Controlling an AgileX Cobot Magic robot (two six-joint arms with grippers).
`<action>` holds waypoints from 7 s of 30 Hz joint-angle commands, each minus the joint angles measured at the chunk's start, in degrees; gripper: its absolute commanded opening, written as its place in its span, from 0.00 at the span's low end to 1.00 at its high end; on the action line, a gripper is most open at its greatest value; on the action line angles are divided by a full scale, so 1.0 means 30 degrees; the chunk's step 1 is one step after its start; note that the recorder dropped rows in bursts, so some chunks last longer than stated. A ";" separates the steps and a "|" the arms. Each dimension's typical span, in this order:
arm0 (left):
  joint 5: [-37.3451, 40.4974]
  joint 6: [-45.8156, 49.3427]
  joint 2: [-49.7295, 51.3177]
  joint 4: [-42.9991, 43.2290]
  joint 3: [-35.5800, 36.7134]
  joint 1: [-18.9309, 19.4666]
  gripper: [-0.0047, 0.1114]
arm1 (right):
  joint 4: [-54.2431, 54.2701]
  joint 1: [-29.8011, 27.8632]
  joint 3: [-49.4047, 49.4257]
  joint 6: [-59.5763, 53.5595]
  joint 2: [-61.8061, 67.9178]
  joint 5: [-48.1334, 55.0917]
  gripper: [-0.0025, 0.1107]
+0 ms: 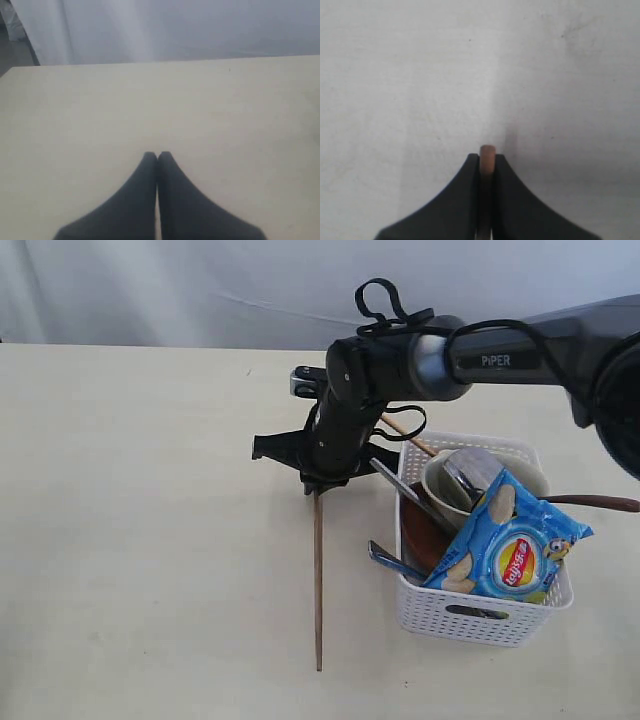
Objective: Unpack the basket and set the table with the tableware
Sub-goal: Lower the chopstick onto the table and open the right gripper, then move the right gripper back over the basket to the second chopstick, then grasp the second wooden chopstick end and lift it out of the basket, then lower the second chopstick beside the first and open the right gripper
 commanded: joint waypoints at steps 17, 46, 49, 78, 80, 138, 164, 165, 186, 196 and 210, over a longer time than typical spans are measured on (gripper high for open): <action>-0.0095 -0.0149 -0.0069 -0.0131 0.0070 -0.0115 0.04 | -0.0507 -0.0172 -0.0019 0.0128 0.0084 -0.0098 0.40; -0.0095 -0.0149 -0.0069 -0.0131 0.0070 -0.0115 0.04 | 0.6226 -0.0471 -0.0033 -0.7958 -0.6377 0.2244 0.40; -0.0095 -0.0149 -0.0069 -0.0131 0.0070 -0.0115 0.04 | 0.4379 -0.1155 -0.0033 -0.8002 -0.7889 0.2958 0.40; -0.0095 -0.0149 -0.0069 -0.0131 0.0070 -0.0115 0.04 | 0.1133 -0.3959 0.5117 -2.1544 -1.0271 -0.1959 0.40; -0.0095 -0.0149 -0.0069 -0.0131 0.0070 -0.0115 0.04 | 0.2512 -0.3959 0.5117 -2.2860 -0.9996 -0.1572 0.41; -0.0095 -0.0149 -0.0069 -0.0131 0.0070 -0.0115 0.04 | 0.4719 -0.3959 0.5083 -2.4485 -1.0993 -0.7787 0.02; -0.0095 -0.0149 -0.0069 -0.0131 0.0070 -0.0115 0.04 | 1.5943 0.0705 0.4311 -1.7516 -1.0362 -0.4425 0.02; -0.0095 -0.0149 -0.0069 -0.0131 0.0070 -0.0115 0.04 | 1.5344 0.0705 0.3913 -1.6838 -0.9884 -0.3709 0.02; -0.0095 -0.0149 -0.0069 -0.0131 0.0070 -0.0115 0.04 | 0.0246 0.1987 -0.1173 -0.0820 -0.3489 0.3770 0.02; -0.0095 -0.0149 -0.0069 -0.0131 0.0070 -0.0115 0.04 | 0.0295 0.2027 -0.1173 0.0004 -0.2391 0.3510 0.02; -0.0095 -0.0149 -0.0069 -0.0131 0.0070 -0.0115 0.04 | -0.1174 0.1989 -0.1173 0.0186 -0.1084 0.2558 0.02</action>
